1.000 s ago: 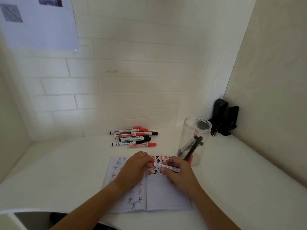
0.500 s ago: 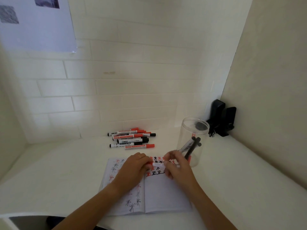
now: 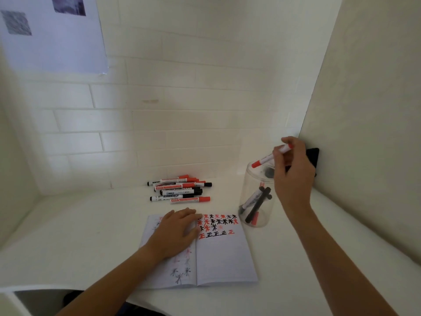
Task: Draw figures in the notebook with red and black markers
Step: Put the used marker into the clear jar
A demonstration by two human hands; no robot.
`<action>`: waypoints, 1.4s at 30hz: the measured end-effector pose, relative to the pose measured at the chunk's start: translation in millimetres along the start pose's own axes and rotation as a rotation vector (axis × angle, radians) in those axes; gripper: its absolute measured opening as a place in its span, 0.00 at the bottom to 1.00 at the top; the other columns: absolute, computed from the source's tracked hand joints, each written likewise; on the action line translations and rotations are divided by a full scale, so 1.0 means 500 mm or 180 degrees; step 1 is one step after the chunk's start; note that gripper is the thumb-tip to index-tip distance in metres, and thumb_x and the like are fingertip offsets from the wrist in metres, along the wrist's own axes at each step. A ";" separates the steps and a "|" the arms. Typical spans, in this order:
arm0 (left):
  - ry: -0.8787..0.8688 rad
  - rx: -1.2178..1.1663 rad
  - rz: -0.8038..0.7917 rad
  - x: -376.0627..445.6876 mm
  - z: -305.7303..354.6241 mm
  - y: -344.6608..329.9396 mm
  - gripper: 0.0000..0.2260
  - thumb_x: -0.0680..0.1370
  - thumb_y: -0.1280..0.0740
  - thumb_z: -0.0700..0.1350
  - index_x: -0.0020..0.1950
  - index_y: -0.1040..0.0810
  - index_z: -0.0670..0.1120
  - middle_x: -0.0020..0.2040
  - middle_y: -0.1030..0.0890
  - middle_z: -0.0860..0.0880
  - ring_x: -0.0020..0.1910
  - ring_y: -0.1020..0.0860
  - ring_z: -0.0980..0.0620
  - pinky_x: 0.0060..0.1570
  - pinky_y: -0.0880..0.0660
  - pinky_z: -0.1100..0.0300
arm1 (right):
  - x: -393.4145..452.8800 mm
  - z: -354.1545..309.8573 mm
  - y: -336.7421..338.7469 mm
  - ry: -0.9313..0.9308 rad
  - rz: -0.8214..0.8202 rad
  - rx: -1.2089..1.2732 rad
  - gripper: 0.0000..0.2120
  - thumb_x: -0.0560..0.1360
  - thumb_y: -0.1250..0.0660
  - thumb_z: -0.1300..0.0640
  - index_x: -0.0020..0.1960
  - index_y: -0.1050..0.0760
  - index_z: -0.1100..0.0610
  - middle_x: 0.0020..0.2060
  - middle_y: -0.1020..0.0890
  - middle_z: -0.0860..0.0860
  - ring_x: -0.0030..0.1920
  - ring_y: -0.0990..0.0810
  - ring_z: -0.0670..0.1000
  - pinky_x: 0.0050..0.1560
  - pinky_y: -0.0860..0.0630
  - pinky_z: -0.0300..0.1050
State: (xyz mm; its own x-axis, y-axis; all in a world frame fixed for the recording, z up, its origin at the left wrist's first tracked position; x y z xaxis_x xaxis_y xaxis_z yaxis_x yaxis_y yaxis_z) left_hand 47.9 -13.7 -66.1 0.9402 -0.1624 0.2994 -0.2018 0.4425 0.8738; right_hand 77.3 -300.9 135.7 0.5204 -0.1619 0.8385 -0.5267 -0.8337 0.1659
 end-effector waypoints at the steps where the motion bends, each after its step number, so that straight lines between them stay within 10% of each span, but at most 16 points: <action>1: 0.0018 0.0006 -0.0009 0.000 0.001 -0.001 0.27 0.79 0.50 0.66 0.75 0.31 0.60 0.75 0.31 0.57 0.75 0.36 0.58 0.77 0.43 0.48 | 0.010 0.006 -0.004 0.0008 -0.0038 -0.0147 0.09 0.84 0.36 0.58 0.64 0.27 0.55 0.43 0.18 0.46 0.45 0.17 0.50 0.47 0.20 0.45; 6: 0.0039 -0.0032 -0.0032 -0.004 0.008 0.008 0.29 0.78 0.51 0.66 0.75 0.31 0.59 0.74 0.30 0.56 0.74 0.35 0.58 0.76 0.44 0.53 | 0.011 0.078 -0.090 -0.0558 -0.1751 -0.1064 0.06 0.84 0.38 0.55 0.58 0.26 0.55 0.36 0.18 0.54 0.35 0.18 0.55 0.41 0.18 0.53; 11: 0.0041 -0.0071 0.0014 -0.002 0.006 0.011 0.23 0.81 0.44 0.62 0.74 0.29 0.58 0.72 0.27 0.56 0.70 0.31 0.57 0.74 0.40 0.56 | -0.011 0.082 -0.126 -0.0456 -0.2628 -0.1872 0.31 0.85 0.50 0.38 0.44 0.18 0.59 0.38 0.15 0.54 0.42 0.17 0.55 0.52 0.22 0.50; 16: 0.0056 -0.0056 0.0027 -0.001 0.004 0.010 0.22 0.81 0.45 0.62 0.73 0.28 0.59 0.71 0.27 0.57 0.69 0.30 0.58 0.72 0.38 0.57 | -0.020 0.083 -0.129 -0.0106 -0.2551 -0.2267 0.29 0.83 0.45 0.37 0.32 0.30 0.56 0.27 0.25 0.49 0.32 0.25 0.51 0.43 0.31 0.47; 25: 0.0071 -0.0123 0.0182 0.004 -0.006 0.001 0.20 0.81 0.44 0.62 0.72 0.27 0.61 0.70 0.26 0.60 0.68 0.30 0.60 0.73 0.37 0.56 | -0.061 -0.040 -0.163 0.1118 -0.1039 -0.1564 0.02 0.78 0.32 0.59 0.47 0.22 0.57 0.39 0.20 0.50 0.39 0.23 0.52 0.43 0.25 0.47; 32: 0.0067 -0.0045 0.0278 0.005 -0.007 -0.001 0.19 0.82 0.44 0.62 0.71 0.27 0.61 0.69 0.27 0.61 0.68 0.31 0.62 0.73 0.40 0.60 | -0.174 0.038 -0.388 0.0190 -0.2812 -0.1339 0.10 0.84 0.39 0.54 0.57 0.20 0.55 0.51 0.16 0.53 0.48 0.19 0.52 0.51 0.21 0.46; 42: -0.0022 -0.0103 0.0296 0.008 -0.004 0.004 0.18 0.82 0.43 0.59 0.71 0.26 0.60 0.68 0.25 0.60 0.66 0.30 0.62 0.71 0.40 0.60 | -0.255 0.131 -0.455 0.0124 -0.2964 -0.1229 0.10 0.82 0.35 0.54 0.60 0.19 0.54 0.57 0.19 0.52 0.56 0.20 0.53 0.55 0.24 0.46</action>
State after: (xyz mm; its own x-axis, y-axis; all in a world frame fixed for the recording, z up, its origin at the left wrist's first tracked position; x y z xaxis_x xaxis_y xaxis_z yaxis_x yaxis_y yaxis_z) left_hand 51.8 -11.9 -64.0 0.9160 -0.1253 0.3812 -0.2789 0.4843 0.8293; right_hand 174.9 -125.2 -42.7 0.8168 0.4897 0.3049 -0.1071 -0.3905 0.9143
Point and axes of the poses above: each hand's wrist, its own x-axis towards the middle knuckle, its own y-axis out of the back of the hand, z = x × y, the point moved 5 cm from there along x, towards the middle knuckle
